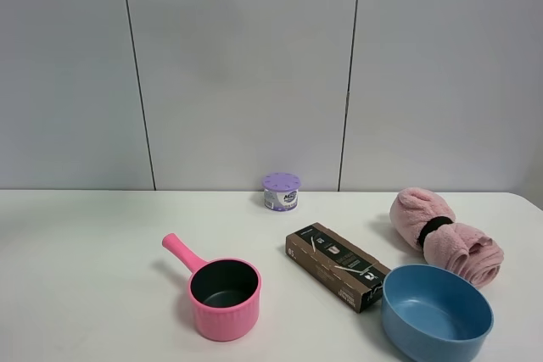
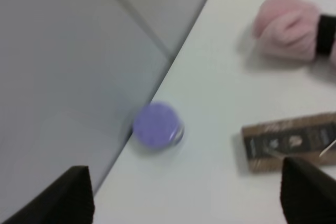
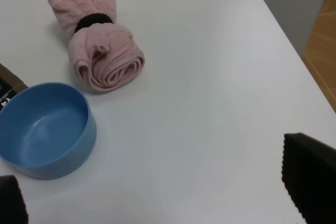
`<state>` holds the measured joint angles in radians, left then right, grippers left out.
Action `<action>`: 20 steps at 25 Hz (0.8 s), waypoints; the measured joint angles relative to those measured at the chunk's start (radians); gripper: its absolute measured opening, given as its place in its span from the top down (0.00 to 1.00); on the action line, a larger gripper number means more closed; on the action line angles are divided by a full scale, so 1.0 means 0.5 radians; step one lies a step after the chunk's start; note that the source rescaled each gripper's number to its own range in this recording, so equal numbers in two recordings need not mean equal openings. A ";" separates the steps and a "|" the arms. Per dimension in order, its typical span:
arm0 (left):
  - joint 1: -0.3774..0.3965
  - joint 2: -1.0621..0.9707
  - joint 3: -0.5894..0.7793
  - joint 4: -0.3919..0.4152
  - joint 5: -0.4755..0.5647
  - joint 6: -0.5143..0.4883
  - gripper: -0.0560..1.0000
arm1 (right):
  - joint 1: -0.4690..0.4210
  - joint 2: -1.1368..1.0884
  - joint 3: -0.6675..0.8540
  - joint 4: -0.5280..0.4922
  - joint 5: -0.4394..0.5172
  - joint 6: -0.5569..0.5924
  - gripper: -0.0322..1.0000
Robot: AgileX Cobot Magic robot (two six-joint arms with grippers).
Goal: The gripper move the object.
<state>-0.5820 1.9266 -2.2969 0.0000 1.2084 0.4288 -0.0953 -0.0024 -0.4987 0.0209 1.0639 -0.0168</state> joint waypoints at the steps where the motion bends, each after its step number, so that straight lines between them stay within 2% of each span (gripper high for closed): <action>1: 0.061 -0.072 0.116 0.011 0.003 -0.028 0.20 | 0.000 0.000 0.000 0.000 0.000 0.000 0.00; 6: 0.403 -0.501 0.620 0.036 0.005 -0.080 0.20 | 0.000 0.000 0.000 0.000 0.000 0.000 0.00; 14: 0.904 -1.242 1.371 0.032 0.005 -0.182 0.01 | 0.000 0.000 0.000 0.000 0.000 0.000 0.00; 20: 1.224 -1.854 1.933 0.000 0.005 -0.242 0.00 | 0.000 0.000 0.000 0.000 0.000 0.000 0.00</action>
<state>0.0299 0.9994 -1.3303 0.0000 1.2110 0.3078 -0.0953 -0.0024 -0.4987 0.0209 1.0639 -0.0168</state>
